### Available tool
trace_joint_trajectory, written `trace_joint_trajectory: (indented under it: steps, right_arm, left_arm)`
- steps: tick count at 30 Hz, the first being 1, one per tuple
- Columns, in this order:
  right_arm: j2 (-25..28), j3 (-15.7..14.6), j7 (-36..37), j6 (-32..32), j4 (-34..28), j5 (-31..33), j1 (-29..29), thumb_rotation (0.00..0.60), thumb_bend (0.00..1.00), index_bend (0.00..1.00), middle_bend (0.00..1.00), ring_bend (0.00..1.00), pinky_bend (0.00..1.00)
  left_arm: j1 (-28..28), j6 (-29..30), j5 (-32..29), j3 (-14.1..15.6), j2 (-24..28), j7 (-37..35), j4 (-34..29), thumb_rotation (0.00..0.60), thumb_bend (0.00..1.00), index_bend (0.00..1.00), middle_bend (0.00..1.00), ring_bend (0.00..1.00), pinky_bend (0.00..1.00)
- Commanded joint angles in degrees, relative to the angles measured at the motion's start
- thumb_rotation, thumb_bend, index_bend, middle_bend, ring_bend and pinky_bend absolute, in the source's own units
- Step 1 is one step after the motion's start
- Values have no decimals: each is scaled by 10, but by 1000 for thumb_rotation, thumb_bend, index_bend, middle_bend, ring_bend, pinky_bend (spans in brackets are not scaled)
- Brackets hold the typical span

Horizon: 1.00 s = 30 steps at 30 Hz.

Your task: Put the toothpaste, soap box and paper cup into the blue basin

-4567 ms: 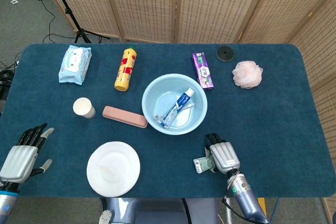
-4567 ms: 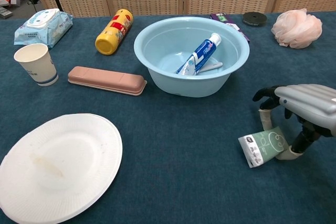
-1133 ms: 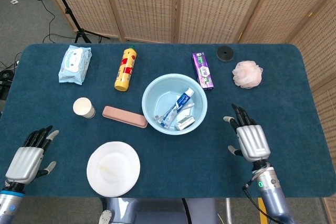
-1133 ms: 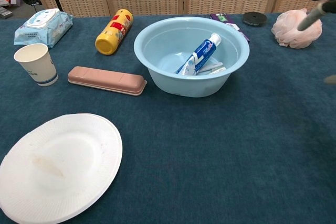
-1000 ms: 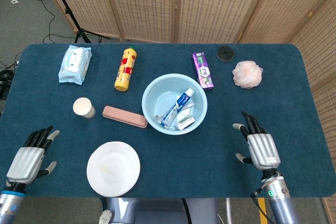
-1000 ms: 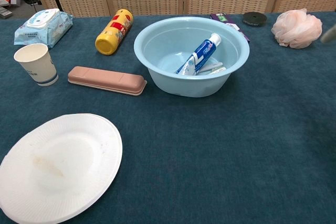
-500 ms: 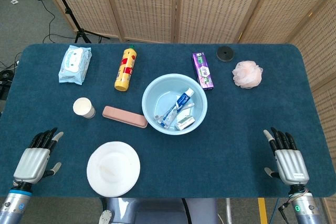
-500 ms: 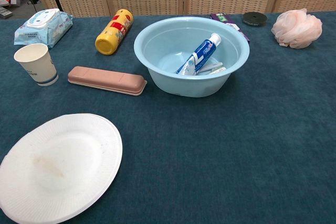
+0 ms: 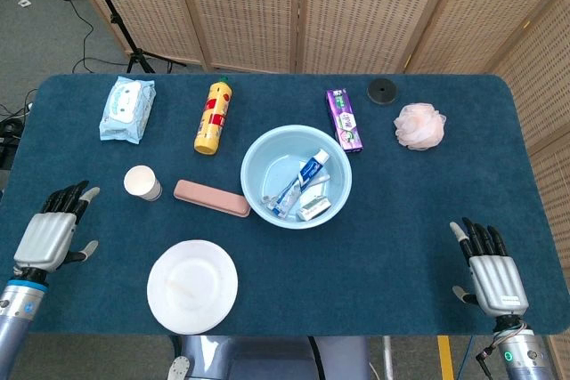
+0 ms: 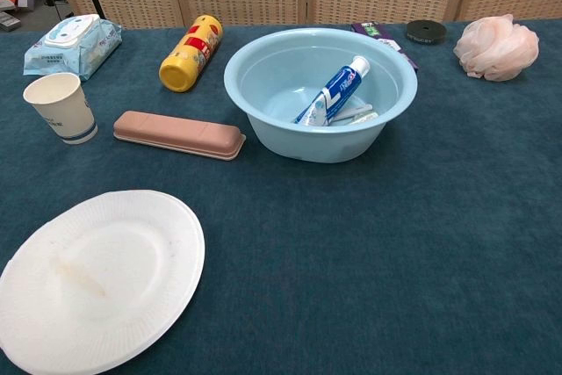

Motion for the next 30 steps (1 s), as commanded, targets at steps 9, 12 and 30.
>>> trace_joint_trajectory:
  steps: [9,12,30]
  right_arm:
    - [1,13,3,-19,0,-1,-7,600,131,0,0,0,0]
    - [3,19,9,-21,3,3,-9,600,131,0,0,0,0]
    - [8,48,28,-49,21,32,-18,600,131,0,0,0,0]
  left_arm:
    - [-160,-256,-159,-48,40,-49,83,600,260,0,0,0,87]
    - [-189,-284,-188,-47,24,-38,117,600,261,0,0,0,87]
    - [-291,-343,-262,-1,-81,14,238,600,261,0,0,0,86]
